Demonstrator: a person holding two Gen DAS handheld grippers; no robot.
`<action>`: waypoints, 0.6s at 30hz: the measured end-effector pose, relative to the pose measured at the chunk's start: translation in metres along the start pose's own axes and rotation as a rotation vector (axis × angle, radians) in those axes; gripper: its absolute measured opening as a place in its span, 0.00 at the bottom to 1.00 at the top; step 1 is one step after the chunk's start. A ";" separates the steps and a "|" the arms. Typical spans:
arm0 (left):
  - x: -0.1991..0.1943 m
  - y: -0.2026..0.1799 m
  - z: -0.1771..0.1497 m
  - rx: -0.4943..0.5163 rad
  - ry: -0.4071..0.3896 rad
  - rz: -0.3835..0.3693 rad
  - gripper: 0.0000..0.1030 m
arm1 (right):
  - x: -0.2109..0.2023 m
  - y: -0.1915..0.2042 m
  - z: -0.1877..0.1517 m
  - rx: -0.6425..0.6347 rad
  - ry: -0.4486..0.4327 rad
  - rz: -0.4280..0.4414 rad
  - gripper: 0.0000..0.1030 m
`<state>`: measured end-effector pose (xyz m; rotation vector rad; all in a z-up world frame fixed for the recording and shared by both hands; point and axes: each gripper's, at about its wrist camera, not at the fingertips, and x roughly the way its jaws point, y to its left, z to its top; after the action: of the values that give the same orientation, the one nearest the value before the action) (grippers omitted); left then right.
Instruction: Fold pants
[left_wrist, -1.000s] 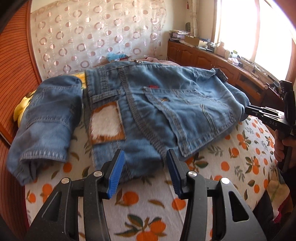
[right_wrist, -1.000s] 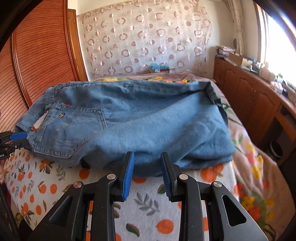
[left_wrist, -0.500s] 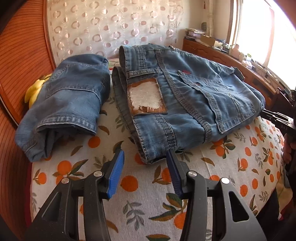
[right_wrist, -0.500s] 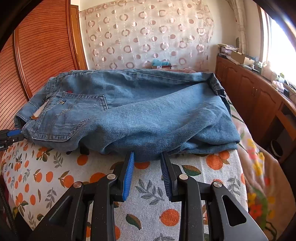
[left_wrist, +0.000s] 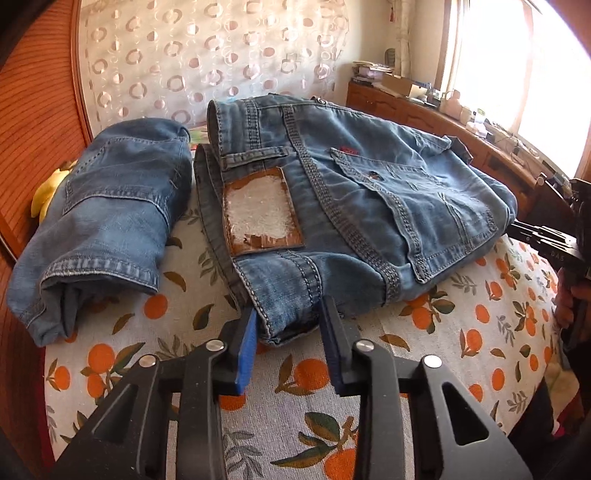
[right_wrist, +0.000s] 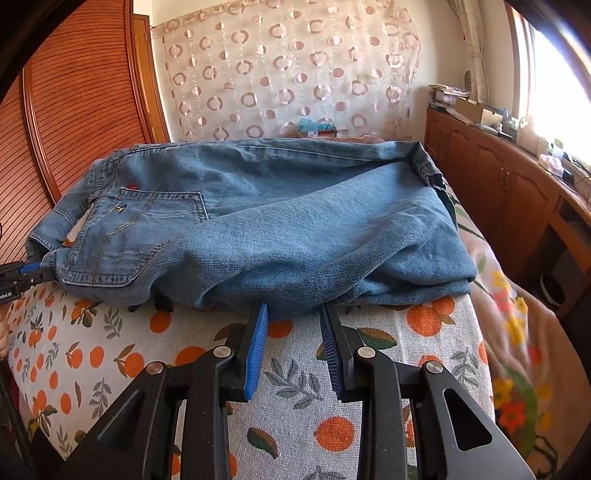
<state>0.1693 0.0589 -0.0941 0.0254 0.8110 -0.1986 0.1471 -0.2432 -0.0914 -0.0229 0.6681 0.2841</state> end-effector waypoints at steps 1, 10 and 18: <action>-0.001 0.000 0.000 0.002 -0.002 0.000 0.18 | 0.000 0.000 0.000 -0.001 0.000 0.000 0.29; -0.042 -0.015 0.012 0.019 -0.085 0.013 0.05 | -0.002 -0.006 -0.002 0.012 -0.006 -0.005 0.29; -0.092 -0.028 0.017 0.022 -0.153 0.003 0.05 | -0.008 -0.008 -0.004 0.025 -0.057 -0.037 0.29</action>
<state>0.1150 0.0448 -0.0142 0.0319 0.6566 -0.2037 0.1413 -0.2534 -0.0905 -0.0032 0.6138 0.2399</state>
